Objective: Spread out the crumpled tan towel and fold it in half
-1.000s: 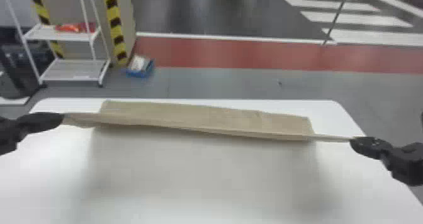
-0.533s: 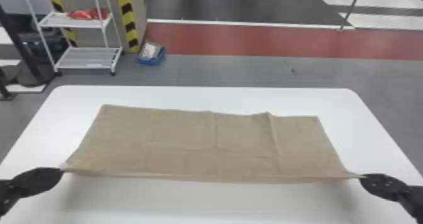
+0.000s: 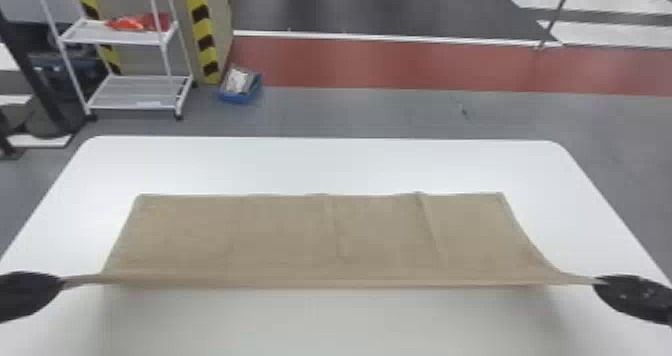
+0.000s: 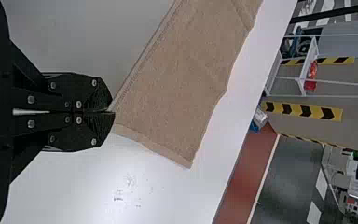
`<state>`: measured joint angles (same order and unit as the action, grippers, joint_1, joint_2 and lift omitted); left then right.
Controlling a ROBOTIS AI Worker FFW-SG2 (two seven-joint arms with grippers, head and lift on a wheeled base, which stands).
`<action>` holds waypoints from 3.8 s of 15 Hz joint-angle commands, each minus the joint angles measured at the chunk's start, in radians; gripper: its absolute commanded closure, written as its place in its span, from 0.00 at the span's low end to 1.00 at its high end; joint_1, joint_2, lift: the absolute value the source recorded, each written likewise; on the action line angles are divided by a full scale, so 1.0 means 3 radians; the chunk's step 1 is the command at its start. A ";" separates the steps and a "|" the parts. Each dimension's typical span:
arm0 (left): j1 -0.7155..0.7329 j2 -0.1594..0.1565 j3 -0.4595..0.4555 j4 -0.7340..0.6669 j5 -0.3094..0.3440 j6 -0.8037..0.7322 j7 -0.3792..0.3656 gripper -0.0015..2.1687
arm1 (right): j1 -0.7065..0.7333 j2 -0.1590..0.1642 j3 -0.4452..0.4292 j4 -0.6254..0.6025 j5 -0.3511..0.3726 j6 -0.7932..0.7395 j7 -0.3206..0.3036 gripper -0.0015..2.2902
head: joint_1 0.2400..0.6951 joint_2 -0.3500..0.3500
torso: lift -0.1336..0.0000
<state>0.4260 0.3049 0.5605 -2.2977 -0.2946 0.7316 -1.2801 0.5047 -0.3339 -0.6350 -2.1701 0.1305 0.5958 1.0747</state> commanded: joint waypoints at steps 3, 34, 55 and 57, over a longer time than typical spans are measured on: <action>-0.0316 0.0129 -0.0293 -0.0016 -0.0347 0.0330 -0.0043 0.60 | -0.0312 -0.0063 0.0112 0.0085 0.0107 0.0078 -0.0013 0.69 | 1.00 0.38 | 0.07; -0.2821 0.0328 -0.1858 0.2796 -0.1053 0.0535 0.0197 0.60 | -0.2986 -0.0365 0.1861 0.2591 0.0818 0.0753 -0.0044 0.69 | 1.00 0.47 | 0.07; -0.2928 0.0313 -0.1935 0.3006 -0.1043 0.0361 0.0309 0.60 | -0.3007 -0.0201 0.1953 0.2760 0.0869 0.0742 -0.0882 0.03 | 1.00 0.45 | 0.07; -0.2928 0.0313 -0.1935 0.3006 -0.1043 0.0351 0.0309 0.60 | -0.2935 -0.0201 0.1922 0.2709 0.0859 0.0763 -0.0888 0.03 | 1.00 0.44 | 0.07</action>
<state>-0.4527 0.3988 -0.0199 -1.3959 -0.6070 0.8383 -1.1872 -0.3911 -0.3940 -0.0519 -1.3471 0.3902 0.8198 0.8084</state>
